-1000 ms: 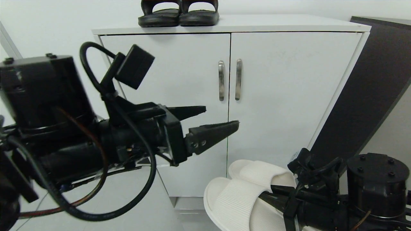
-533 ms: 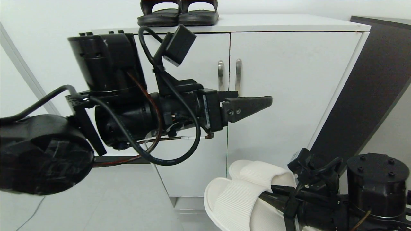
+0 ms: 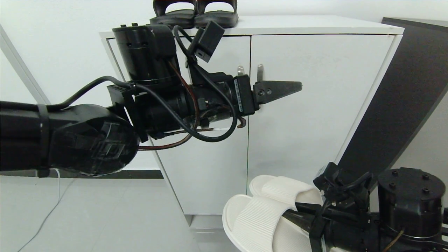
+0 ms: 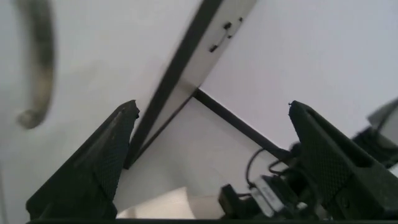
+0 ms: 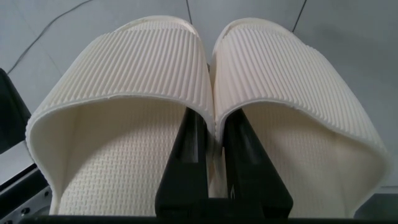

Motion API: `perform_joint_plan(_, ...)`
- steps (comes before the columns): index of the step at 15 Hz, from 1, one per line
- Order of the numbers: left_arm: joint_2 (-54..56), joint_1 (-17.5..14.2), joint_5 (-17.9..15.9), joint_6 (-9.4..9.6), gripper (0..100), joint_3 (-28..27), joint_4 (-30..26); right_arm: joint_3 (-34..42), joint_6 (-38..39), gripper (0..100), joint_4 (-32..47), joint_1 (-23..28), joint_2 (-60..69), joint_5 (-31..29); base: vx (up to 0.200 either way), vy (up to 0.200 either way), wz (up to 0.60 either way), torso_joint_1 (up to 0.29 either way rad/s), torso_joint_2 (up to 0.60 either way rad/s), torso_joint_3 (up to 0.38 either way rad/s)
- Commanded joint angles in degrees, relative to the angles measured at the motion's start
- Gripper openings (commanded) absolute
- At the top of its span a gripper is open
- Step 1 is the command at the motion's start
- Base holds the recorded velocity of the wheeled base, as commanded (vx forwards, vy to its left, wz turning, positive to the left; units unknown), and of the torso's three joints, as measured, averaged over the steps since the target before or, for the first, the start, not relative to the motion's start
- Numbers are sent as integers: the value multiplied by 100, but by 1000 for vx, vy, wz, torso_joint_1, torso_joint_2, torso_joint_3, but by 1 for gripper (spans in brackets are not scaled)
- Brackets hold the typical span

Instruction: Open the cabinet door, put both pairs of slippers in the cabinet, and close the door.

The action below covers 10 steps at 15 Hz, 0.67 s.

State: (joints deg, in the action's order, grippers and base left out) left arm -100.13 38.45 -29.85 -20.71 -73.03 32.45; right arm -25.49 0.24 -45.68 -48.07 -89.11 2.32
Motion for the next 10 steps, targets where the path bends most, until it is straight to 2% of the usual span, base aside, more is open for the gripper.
perform_joint_plan(1,-112,-136,6,-3,100,-88,-11,0,2,0,-2,-1,-10,-3,0,0,0,0,0,0)
perform_joint_plan(5,-103,-285,59,6,100,-88,-11,0,11,0,-11,-1,8,6,0,0,0,0,0,0)
perform_joint_plan(7,-147,-285,243,32,100,-106,-2,0,20,0,-2,-1,17,50,0,0,0,0,0,0)
perform_joint_plan(10,-437,-285,604,67,100,-457,-11,18,20,0,-2,-1,17,76,0,0,0,0,0,0)
